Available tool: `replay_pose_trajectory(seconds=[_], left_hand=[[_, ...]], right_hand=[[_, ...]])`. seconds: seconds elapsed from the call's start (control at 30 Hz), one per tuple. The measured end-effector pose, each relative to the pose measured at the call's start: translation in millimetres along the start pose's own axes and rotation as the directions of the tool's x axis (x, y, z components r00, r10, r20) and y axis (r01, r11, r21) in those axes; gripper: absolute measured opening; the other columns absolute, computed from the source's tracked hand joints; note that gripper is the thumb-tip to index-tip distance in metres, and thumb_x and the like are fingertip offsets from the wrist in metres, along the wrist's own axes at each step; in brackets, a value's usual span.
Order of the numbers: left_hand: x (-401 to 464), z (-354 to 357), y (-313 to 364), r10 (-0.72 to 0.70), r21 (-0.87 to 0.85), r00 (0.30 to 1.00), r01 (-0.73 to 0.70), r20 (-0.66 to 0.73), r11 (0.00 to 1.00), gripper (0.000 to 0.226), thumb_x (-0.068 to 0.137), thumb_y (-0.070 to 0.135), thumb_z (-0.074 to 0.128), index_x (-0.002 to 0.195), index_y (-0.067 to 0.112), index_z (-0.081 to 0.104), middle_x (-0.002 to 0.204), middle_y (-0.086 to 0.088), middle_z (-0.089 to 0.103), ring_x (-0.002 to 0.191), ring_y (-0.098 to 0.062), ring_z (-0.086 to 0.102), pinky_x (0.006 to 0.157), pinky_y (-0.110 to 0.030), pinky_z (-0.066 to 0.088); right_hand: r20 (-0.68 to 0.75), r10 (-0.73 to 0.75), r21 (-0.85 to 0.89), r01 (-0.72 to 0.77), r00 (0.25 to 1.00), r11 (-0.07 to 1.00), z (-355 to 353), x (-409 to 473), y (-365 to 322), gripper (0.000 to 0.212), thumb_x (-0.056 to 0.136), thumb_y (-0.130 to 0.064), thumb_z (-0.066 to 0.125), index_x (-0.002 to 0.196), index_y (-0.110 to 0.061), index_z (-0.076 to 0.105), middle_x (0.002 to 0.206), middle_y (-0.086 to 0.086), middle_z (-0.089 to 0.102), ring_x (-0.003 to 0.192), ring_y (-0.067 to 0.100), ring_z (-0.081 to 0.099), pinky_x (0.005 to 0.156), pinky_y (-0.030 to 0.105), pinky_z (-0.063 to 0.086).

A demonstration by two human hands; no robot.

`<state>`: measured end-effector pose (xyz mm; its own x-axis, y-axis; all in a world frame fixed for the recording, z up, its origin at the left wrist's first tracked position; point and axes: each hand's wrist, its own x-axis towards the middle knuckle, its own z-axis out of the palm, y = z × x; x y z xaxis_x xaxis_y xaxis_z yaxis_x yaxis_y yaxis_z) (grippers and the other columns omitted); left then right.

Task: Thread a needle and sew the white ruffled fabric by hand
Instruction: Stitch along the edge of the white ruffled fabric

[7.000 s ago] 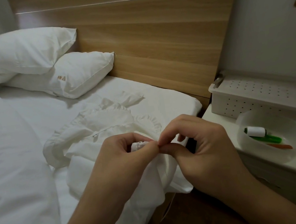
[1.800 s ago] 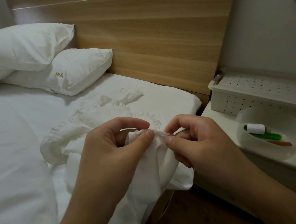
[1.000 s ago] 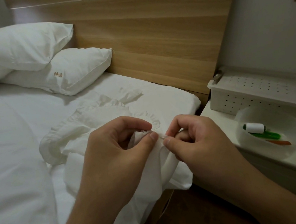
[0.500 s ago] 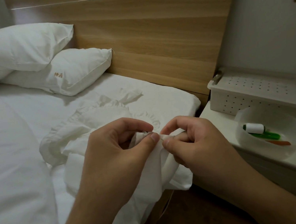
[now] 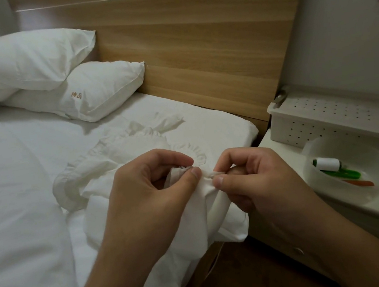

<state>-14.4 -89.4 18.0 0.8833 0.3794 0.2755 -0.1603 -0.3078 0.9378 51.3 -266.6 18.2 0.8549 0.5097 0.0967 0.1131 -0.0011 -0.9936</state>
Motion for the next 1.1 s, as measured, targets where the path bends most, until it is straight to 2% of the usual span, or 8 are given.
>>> replay_pose_trajectory(seconds=[0.17,0.3,0.4,0.57,0.67,0.9,1.1], left_hand=[[-0.5,-0.4,1.2,-0.006,0.004,1.000,0.006,0.012,1.000,0.012,0.084,0.021,0.088,0.092,0.027,0.081,0.082,0.007,0.081,0.080,-0.012,0.079,0.076,-0.037,0.062],[-0.7,-0.3,1.7,-0.002,-0.003,1.000,0.002,0.017,1.000,0.013,0.084,0.021,0.088,0.092,0.028,0.081,0.082,0.007,0.081,0.081,-0.013,0.079,0.076,-0.038,0.063],[-0.9,-0.6,1.4,0.005,-0.004,1.000,-0.005,0.022,1.000,0.012,0.084,0.022,0.088,0.093,0.027,0.081,0.082,0.008,0.081,0.081,-0.013,0.079,0.074,-0.034,0.060],[-0.3,-0.3,0.4,0.003,-0.011,0.999,-0.002,0.037,1.000,0.012,0.083,0.024,0.088,0.093,0.028,0.081,0.082,0.007,0.081,0.080,-0.013,0.079,0.072,-0.031,0.058],[-0.4,-0.6,1.4,-0.008,-0.028,0.999,0.010,0.048,1.000,0.012,0.082,0.024,0.087,0.092,0.027,0.082,0.080,0.005,0.081,0.078,-0.013,0.078,0.070,-0.031,0.058],[0.1,-4.1,3.7,-0.101,-0.126,0.986,0.117,0.132,0.985,0.012,0.081,0.023,0.087,0.091,0.027,0.083,0.082,-0.004,0.081,0.081,-0.025,0.079,0.077,-0.043,0.063],[0.5,-1.1,3.2,-0.130,-0.178,0.977,0.160,0.171,0.971,0.021,0.074,0.031,0.087,0.093,0.023,0.083,0.086,-0.014,0.080,0.092,-0.047,0.074,0.086,-0.060,0.061]], right_hand=[[0.033,0.010,0.095,-0.013,0.999,0.995,-2.1,1.7,2.9,0.011,0.092,0.004,0.066,0.083,0.008,0.061,0.051,0.004,0.036,0.046,0.011,0.030,0.046,0.025,0.026],[0.066,-0.003,0.116,-0.005,0.998,0.993,-2.9,3.3,4.5,0.013,0.084,-0.007,0.072,0.081,0.003,0.065,0.050,0.000,0.038,0.046,0.011,0.030,0.047,0.025,0.026],[0.083,0.003,0.118,-0.013,0.997,0.993,-4.5,3.6,4.9,0.019,0.081,-0.010,0.071,0.084,0.007,0.064,0.053,0.004,0.037,0.047,0.011,0.029,0.049,0.029,0.021],[0.113,0.005,0.158,-0.023,0.994,0.987,-7.9,4.1,6.1,0.015,0.088,0.003,0.071,0.088,0.013,0.061,0.053,0.003,0.037,0.048,0.012,0.029,0.050,0.031,0.020],[0.145,-0.003,0.181,-0.023,0.989,0.983,-9.9,4.5,7.0,0.015,0.089,0.002,0.069,0.089,0.014,0.061,0.053,0.003,0.039,0.047,0.011,0.030,0.050,0.032,0.021],[0.178,-0.006,0.234,-0.037,0.984,0.971,-8.8,5.5,7.6,0.023,0.083,-0.006,0.070,0.088,0.014,0.060,0.054,0.004,0.039,0.048,0.011,0.028,0.051,0.032,0.017],[0.186,-0.009,0.236,-0.036,0.983,0.971,-7.1,5.2,8.3,0.016,0.085,-0.009,0.069,0.086,0.007,0.067,0.056,0.006,0.041,0.047,0.010,0.031,0.048,0.025,0.025]])
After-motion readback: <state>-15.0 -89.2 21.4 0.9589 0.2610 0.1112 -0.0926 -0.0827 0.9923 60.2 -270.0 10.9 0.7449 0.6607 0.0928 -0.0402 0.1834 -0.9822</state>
